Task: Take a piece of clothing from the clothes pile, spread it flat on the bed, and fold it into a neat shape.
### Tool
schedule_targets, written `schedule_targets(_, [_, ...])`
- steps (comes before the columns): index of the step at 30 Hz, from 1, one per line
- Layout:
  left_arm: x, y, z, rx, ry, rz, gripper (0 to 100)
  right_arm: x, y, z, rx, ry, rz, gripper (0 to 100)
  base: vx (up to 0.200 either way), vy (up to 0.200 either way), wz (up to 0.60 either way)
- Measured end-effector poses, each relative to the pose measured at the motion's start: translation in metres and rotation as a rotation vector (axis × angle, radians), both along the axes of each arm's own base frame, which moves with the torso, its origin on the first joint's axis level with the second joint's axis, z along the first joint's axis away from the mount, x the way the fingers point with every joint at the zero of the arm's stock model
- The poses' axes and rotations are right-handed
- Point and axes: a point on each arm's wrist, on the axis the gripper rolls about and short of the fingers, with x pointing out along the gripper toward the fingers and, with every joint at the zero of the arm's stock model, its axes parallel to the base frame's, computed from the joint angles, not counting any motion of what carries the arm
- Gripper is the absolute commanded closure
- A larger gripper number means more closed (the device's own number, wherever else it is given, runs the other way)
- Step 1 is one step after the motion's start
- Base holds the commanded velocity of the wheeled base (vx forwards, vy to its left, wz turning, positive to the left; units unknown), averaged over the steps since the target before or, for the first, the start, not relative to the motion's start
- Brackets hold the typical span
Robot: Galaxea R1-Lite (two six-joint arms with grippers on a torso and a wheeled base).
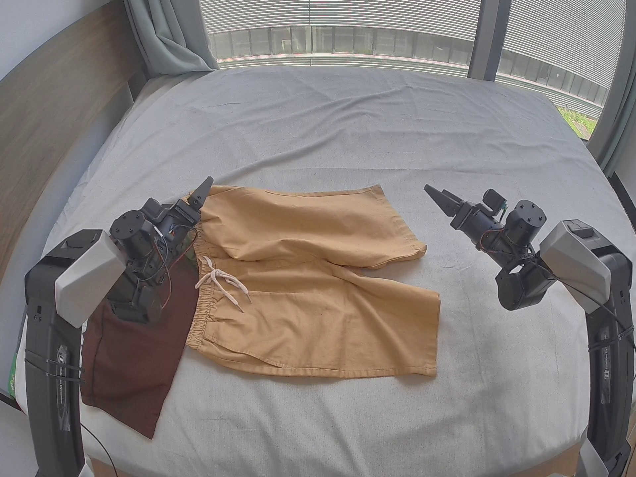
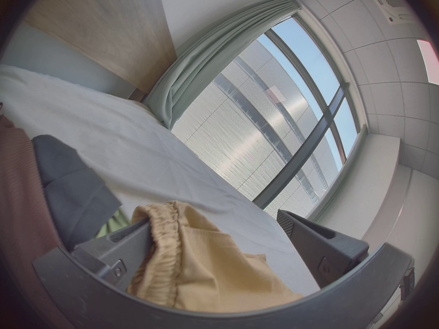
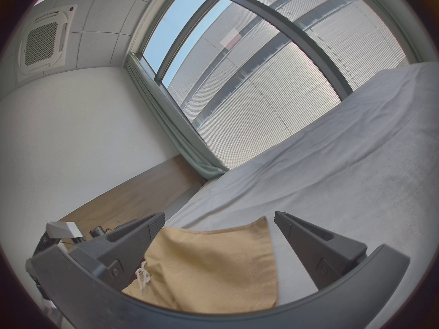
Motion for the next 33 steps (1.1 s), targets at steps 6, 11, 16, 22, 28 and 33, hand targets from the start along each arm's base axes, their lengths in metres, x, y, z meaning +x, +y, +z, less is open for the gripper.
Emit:
schedule_targets(6, [-0.024, 0.008, -0.007, 0.011, 0.097, 0.003, 0, -0.025, -0.002, 0.001, -0.013, 0.070, -0.001, 0, 0.000, 0.000, 0.00])
schedule_targets(11, [-0.058, 0.011, -0.004, 0.033, 0.185, -0.040, 0, -0.051, -0.002, 0.009, -0.039, 0.107, 0.000, 0, 0.000, 0.000, 0.00])
schedule_targets(16, [-0.099, 0.012, 0.015, 0.054, 0.226, -0.098, 0, -0.079, -0.003, 0.013, -0.092, 0.136, -0.006, 0, 0.000, 0.000, 0.00])
schedule_targets(22, [-0.150, 0.013, 0.035, 0.078, 0.263, -0.161, 0, -0.110, -0.007, 0.008, -0.146, 0.192, -0.015, 0, 0.000, 0.000, 0.00])
schedule_targets(28, [-0.181, 0.014, 0.041, 0.148, 0.266, -0.201, 0, -0.130, -0.009, 0.001, -0.166, 0.248, -0.013, 0, 0.000, 0.000, 0.00])
schedule_targets(33, [-0.194, 0.015, 0.039, 0.254, 0.245, -0.227, 0, -0.138, -0.006, -0.006, -0.172, 0.289, -0.018, 0, 0.000, 0.000, 0.00])
